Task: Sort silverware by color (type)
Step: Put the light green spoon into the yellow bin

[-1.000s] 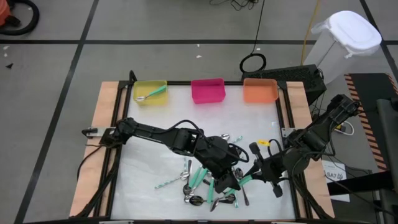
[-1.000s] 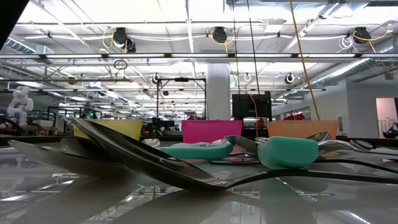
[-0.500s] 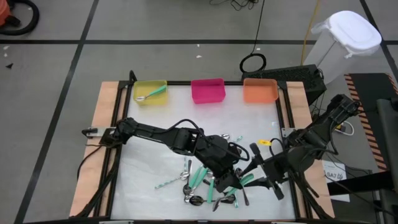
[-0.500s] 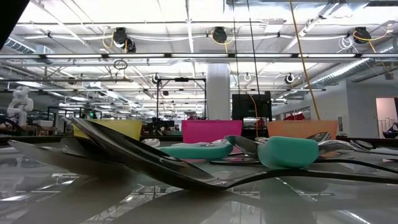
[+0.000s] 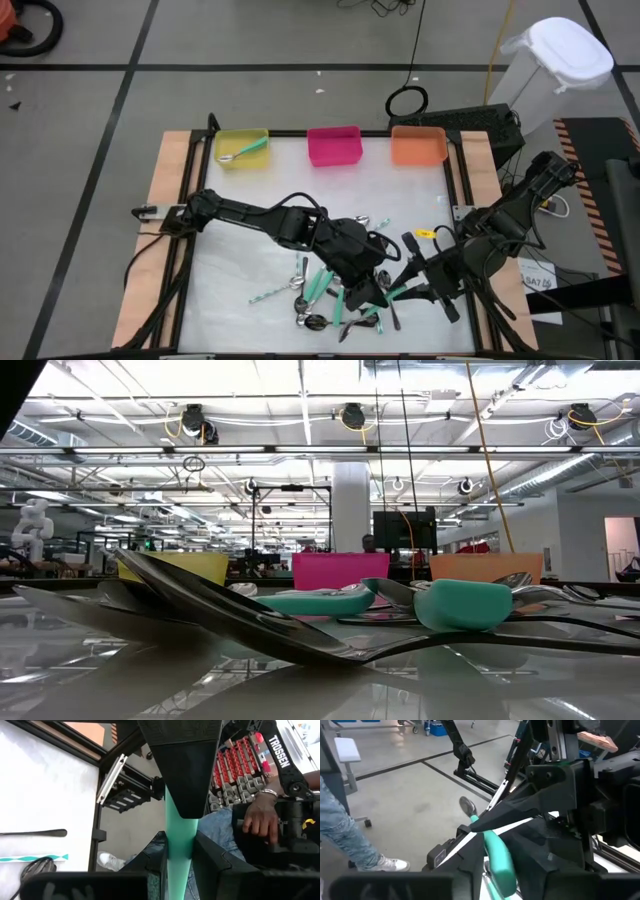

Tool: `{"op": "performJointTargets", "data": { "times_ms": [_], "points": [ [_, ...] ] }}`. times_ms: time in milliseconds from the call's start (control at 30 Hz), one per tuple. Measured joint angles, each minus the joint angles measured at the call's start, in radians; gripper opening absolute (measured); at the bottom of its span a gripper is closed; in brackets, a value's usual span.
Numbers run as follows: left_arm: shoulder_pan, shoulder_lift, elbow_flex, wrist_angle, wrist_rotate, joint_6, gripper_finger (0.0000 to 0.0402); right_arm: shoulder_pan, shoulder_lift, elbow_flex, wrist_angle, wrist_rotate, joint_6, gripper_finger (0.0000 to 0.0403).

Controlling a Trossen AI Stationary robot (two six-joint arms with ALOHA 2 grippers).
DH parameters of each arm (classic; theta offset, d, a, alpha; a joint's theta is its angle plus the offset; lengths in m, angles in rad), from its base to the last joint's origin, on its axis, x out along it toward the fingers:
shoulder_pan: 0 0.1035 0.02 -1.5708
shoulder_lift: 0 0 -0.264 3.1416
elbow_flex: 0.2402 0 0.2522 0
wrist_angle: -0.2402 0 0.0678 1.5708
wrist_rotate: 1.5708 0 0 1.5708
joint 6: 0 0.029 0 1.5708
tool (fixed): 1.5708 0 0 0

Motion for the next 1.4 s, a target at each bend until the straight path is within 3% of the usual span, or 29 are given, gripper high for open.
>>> {"op": "performJointTargets", "data": {
  "times_ms": [167,433,767,1200,1400],
  "points": [
    [0.000,0.000,0.000,0.002,0.005,-0.008,0.0061,0.000,0.000,0.000,-0.001,-0.020,-0.010,0.0051],
    [-0.002,0.000,0.000,0.002,-0.032,-0.031,0.0063,0.000,-0.001,0.000,-0.008,-0.021,0.005,0.0051],
    [-0.008,0.000,0.003,0.002,-0.244,0.023,0.0218,-0.001,-0.051,0.000,-0.069,0.006,0.164,0.0049],
    [0.004,-0.117,0.003,-0.050,-0.589,0.306,0.0231,-0.002,-0.186,0.000,-0.248,0.033,0.592,0.0049],
    [0.012,-0.167,0.004,-0.078,-0.704,0.387,0.0231,0.000,-0.208,0.000,-0.336,0.130,0.789,0.0049]
  ]
}}
